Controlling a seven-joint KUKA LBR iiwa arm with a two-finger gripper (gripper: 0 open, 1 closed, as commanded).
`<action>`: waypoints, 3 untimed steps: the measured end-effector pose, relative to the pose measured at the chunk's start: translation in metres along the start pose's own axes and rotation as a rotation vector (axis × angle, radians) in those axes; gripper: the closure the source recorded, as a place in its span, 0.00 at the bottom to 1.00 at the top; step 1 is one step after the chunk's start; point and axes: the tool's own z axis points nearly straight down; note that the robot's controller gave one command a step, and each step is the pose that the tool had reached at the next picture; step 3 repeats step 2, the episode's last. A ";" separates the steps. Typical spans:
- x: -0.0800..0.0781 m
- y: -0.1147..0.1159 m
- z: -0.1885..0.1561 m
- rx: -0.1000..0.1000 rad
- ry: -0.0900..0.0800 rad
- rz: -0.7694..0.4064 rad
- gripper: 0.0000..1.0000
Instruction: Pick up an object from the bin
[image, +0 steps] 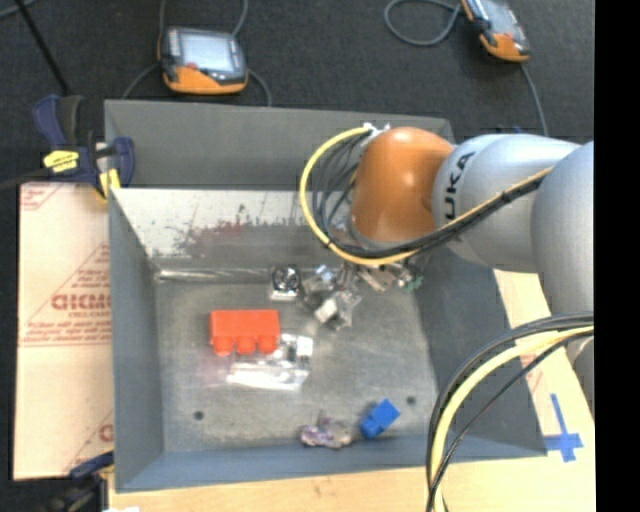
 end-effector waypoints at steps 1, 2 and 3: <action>-0.001 -0.003 -0.034 0.000 0.003 0.005 1.00; -0.004 -0.006 -0.124 0.004 -0.001 0.011 1.00; -0.004 -0.006 -0.124 0.004 -0.001 0.011 1.00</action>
Offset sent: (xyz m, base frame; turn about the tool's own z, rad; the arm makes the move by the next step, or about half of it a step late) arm 0.0001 -0.0001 0.0304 0.0000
